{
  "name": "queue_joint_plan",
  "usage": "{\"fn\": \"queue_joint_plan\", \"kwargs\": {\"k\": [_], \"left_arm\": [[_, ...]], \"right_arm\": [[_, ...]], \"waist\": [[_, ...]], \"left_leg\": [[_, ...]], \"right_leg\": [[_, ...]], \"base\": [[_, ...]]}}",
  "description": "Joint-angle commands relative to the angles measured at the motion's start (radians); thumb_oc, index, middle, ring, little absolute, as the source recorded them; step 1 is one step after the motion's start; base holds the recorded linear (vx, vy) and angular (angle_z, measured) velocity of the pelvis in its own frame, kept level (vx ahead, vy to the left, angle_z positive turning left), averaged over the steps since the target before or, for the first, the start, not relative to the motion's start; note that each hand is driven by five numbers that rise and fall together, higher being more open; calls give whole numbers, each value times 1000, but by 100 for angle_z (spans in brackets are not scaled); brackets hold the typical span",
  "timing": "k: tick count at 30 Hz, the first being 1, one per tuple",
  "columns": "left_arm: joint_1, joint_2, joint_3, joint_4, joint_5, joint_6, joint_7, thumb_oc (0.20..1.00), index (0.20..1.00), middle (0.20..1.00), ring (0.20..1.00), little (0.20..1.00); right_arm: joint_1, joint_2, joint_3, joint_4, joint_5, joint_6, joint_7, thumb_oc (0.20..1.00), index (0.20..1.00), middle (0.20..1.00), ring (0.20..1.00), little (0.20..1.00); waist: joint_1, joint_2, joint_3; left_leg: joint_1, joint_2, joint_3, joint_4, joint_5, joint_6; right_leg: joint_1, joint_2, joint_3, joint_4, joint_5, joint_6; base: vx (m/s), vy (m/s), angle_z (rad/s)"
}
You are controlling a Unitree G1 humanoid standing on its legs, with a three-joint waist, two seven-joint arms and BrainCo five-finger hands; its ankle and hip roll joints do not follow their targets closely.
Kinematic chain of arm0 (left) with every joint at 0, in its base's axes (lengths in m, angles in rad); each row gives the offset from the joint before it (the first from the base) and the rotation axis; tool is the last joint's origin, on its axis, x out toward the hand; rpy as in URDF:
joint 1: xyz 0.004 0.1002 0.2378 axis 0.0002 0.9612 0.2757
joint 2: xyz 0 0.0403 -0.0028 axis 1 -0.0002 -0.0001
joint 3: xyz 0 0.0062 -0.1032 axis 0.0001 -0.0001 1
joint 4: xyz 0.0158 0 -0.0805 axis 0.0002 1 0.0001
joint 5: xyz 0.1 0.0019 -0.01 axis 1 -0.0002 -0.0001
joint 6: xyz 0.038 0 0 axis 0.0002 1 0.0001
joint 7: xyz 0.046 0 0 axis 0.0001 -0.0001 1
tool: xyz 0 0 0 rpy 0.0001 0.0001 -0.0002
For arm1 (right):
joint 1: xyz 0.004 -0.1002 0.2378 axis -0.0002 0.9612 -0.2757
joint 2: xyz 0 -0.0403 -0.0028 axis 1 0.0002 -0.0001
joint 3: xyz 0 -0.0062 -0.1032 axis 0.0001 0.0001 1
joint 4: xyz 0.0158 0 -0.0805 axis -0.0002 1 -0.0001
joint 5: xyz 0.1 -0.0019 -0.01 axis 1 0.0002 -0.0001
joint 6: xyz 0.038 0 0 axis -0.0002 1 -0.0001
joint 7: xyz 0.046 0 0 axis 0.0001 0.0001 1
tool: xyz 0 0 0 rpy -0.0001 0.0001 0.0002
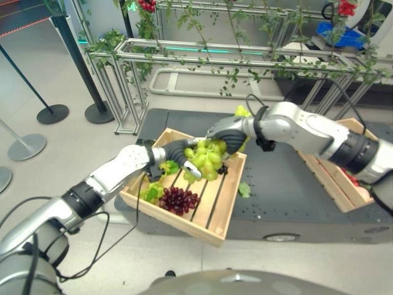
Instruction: Pick up the fruits from the basket on one side to the basket on the other side
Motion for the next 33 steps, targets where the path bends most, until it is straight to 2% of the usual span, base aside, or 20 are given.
{"fn": "queue_joint_plan", "kwargs": {"k": [1,10,12,13,14,15,16,33], "left_arm": [[-99,-37,-31,38,-59,-33,20,1000,1000,1000,1000,1000],[-99,-55,-26,45,-75,-36,33,1000,1000,1000,1000,1000],[-99,-58,-27,41,-80,-37,34,909,909,909,909,909],[-99,-63,-30,30,-100,-37,32,730,730,730,730,730],[-99,-66,-28,24,-113,-38,32,464,464,464,464,464],[-98,-71,-29,21,-119,-39,35,379,379,379,379,379],[-96,-76,-30,15,-127,-39,37,200,200,200,200,200],[-83,-110,-35,19,-147,-36,45,200,200,200,200,200]], "right_arm": [[-172,38,-63,-77,66,-24,-64,200,200,200,200,200],[-188,42,-59,-88,40,-42,-88,200,200,200,200,200],[-188,43,-58,-89,35,-45,-89,200,200,200,200,200],[-191,50,-54,-89,26,-53,-94,200,200,200,200,200],[-193,54,-51,-90,28,-55,-94,200,200,200,200,200],[-194,56,-49,-91,26,-57,-96,200,200,200,200,200],[-195,58,-48,-88,21,-58,-99,200,200,200,200,200],[-155,81,-50,-62,6,-57,-106,200,200,200,200,200]], "waist": [[14,-41,-35],[15,-41,-35],[15,-41,-35],[16,-41,-35],[17,-41,-35],[16,-41,-35],[16,-42,-35],[18,-42,-33]], "left_leg": [[-13,-35,-9,58,-75,36],[-13,-35,-10,59,-76,36],[-13,-35,-10,59,-76,36],[-13,-35,-9,59,-76,36],[-14,-35,-10,59,-76,36],[-14,-35,-10,60,-76,36],[-14,-36,-10,60,-76,36],[-16,-37,-12,61,-77,37]], "right_leg": [[-44,-23,-2,148,-85,66],[-45,-23,-2,148,-86,65],[-45,-23,-2,149,-86,65],[-45,-23,-3,149,-86,66],[-46,-23,-4,150,-86,65],[-46,-23,-4,150,-87,65],[-46,-23,-4,150,-87,65],[-46,-24,-4,150,-86,65]], "base": [[0,0,0],[0,0,0],[0,0,0],[0,0,0],[0,0,0],[0,0,0],[0,0,0],[0,0,0]]}}
